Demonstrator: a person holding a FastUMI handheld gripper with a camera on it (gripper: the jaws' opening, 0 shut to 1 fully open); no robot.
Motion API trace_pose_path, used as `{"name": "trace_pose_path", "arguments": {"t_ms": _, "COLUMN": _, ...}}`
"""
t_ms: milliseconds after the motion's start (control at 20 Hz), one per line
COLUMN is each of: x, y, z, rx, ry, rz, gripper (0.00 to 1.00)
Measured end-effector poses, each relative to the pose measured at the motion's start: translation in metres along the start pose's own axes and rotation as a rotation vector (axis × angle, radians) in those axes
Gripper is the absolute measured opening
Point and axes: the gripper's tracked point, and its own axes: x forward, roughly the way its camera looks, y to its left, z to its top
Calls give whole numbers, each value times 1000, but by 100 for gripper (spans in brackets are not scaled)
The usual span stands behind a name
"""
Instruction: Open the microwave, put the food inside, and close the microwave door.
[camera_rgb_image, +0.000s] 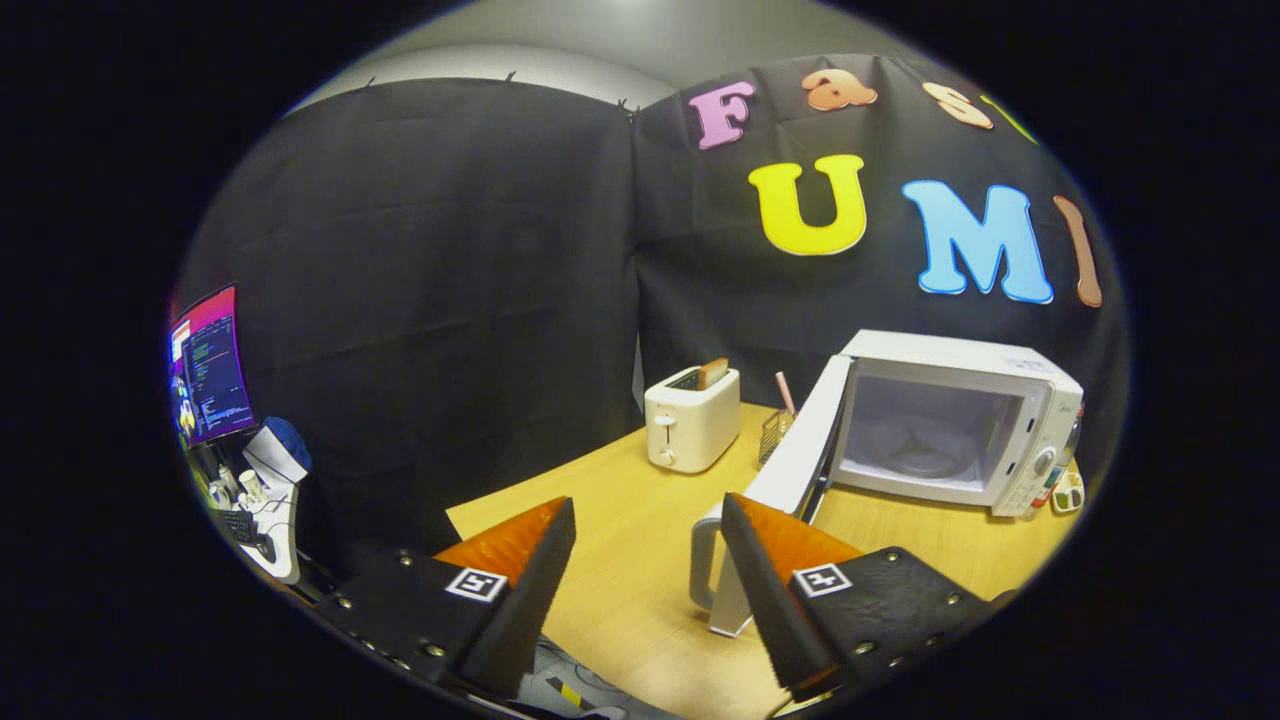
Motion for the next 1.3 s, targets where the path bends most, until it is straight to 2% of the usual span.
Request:
{"name": "trace_pose_path", "arguments": {"t_ms": 100, "x": -12, "y": -21, "z": 12, "rx": -7, "ry": -34, "rz": -38, "gripper": 98}}
{"name": "trace_pose_path", "arguments": {"t_ms": 250, "x": -31, "y": -58, "z": 21, "rx": -21, "ry": -61, "rz": -119, "gripper": 98}}
{"name": "trace_pose_path", "arguments": {"t_ms": 600, "x": -70, "y": -141, "z": -22, "rx": 16, "ry": 7, "rz": -305, "gripper": 98}}
{"name": "trace_pose_path", "arguments": {"t_ms": 750, "x": -84, "y": -167, "z": -53, "rx": 54, "ry": 62, "rz": -359, "gripper": 98}}
{"name": "trace_pose_path", "arguments": {"t_ms": 1050, "x": -98, "y": -191, "z": -127, "rx": 120, "ry": 210, "rz": -401, "gripper": 98}}
{"name": "trace_pose_path", "arguments": {"t_ms": 1300, "x": -103, "y": -191, "z": -173, "rx": 166, "ry": 313, "rz": -391, "gripper": 98}}
